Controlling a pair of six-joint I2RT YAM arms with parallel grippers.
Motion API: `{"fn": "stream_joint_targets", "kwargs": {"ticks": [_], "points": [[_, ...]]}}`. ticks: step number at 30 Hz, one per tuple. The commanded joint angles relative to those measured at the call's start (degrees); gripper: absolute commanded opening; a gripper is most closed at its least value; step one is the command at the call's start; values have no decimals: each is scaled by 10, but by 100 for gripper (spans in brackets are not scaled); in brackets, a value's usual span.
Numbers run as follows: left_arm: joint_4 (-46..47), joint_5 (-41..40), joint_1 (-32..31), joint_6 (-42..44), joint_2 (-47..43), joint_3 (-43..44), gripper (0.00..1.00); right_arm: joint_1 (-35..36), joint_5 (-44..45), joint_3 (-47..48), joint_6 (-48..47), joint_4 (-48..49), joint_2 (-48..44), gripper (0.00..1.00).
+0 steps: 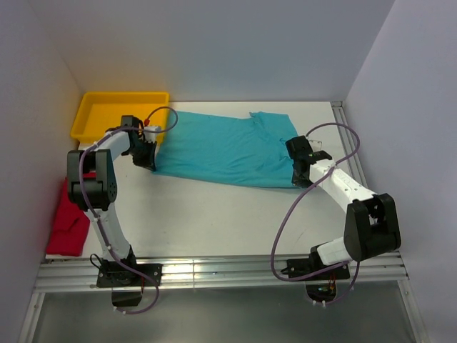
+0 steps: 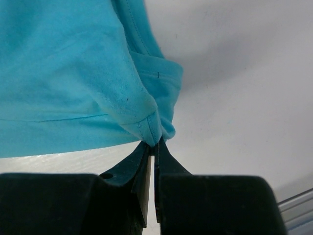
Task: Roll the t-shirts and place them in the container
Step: Fold the tshirt
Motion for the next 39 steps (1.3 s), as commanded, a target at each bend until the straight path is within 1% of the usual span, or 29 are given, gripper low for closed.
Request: {"fn": "stream_joint_targets", "kwargs": {"ticks": [1, 4, 9, 13, 14, 16, 20, 21, 22, 23, 26, 27, 28, 29, 30, 31, 32, 34, 36, 37, 38, 39], "points": [[-33, -50, 4, 23, -34, -29, 0, -4, 4, 14, -13, -40, 3, 0], [-33, -57, 5, 25, -47, -42, 0, -4, -10, 8, -21, -37, -7, 0], [-33, -69, 10, 31, -68, -68, 0, 12, -43, 13, -36, -40, 23, 0], [-34, -81, 18, 40, -70, -73, 0, 31, -48, 25, -56, -37, 43, 0], [-32, -83, 20, 41, -69, -73, 0, 37, -42, 29, -62, -39, 49, 0], [-34, -86, 25, 43, -65, -68, 0, 50, 1, 44, -68, -53, 73, 0], [-35, -93, 25, 49, -59, -65, 0, 51, 43, 61, -70, -65, 112, 0], [-35, -95, 26, 53, -59, -65, 0, 50, 59, 59, -69, -66, 116, 3], [-36, -97, 28, 55, -59, -64, 0, 50, 80, 60, -68, -67, 117, 4], [-37, -98, 30, 57, -60, -64, 0, 45, 84, 62, -67, -68, 122, 5], [-41, -100, 35, 64, -60, -64, 0, 35, 86, 66, -62, -73, 127, 14], [-42, -101, 37, 66, -60, -64, 0, 35, 83, 64, -62, -73, 122, 25], [-42, -101, 37, 67, -59, -64, 0, 35, 77, 63, -61, -68, 115, 32], [-42, -99, 38, 68, -59, -64, 0, 34, 43, 62, -62, -60, 91, 38], [-43, -99, 39, 68, -58, -65, 0, 24, 25, 53, -60, -50, 75, 50], [-42, -99, 39, 69, -56, -65, 0, 17, 20, 50, -56, -41, 63, 56], [-42, -95, 39, 69, -55, -65, 0, 10, 4, 45, -45, -38, 45, 59], [-44, -92, 39, 70, -54, -64, 0, -22, 0, 40, -27, -30, 34, 61], [-45, -90, 39, 71, -55, -63, 0, -43, -25, 23, -4, -15, 21, 61], [-45, -88, 39, 72, -56, -62, 0, -70, -41, 19, 6, 2, 15, 61], [-47, -88, 40, 72, -57, -62, 0, -88, -60, 9, 22, 13, 1, 60], [-48, -84, 39, 73, -57, -62, 0, -102, -108, 1, 30, 27, -7, 59]]}}
